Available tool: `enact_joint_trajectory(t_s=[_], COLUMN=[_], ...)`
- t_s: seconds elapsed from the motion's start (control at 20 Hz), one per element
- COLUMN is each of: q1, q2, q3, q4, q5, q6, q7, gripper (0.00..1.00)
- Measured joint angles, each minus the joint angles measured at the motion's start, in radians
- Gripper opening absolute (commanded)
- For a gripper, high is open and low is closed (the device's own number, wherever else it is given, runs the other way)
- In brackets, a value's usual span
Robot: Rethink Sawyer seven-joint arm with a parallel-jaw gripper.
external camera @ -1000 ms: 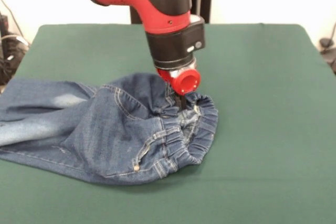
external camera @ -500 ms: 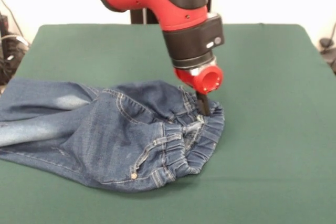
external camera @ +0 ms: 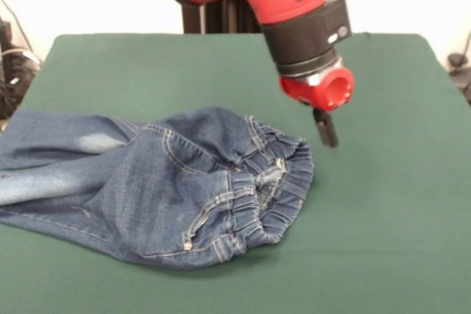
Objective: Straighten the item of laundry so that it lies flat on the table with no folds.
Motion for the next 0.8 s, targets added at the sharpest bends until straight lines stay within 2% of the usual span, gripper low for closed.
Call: enact_joint_trajectory(t_s=[0.45, 0.7, 0.8], q1=[0.082, 0.261, 0.382], q2=[-0.099, -0.089, -0.05], q3=[-0.026, -0.213, -0.332], q4=[0.045, -0.015, -0.076], q5=[0.065, 0.08, 0.08], q6=[0.141, 0.236, 0.306], q7=[0.0, 0.001, 0.007], gripper=[0.0, 0.0, 0.0])
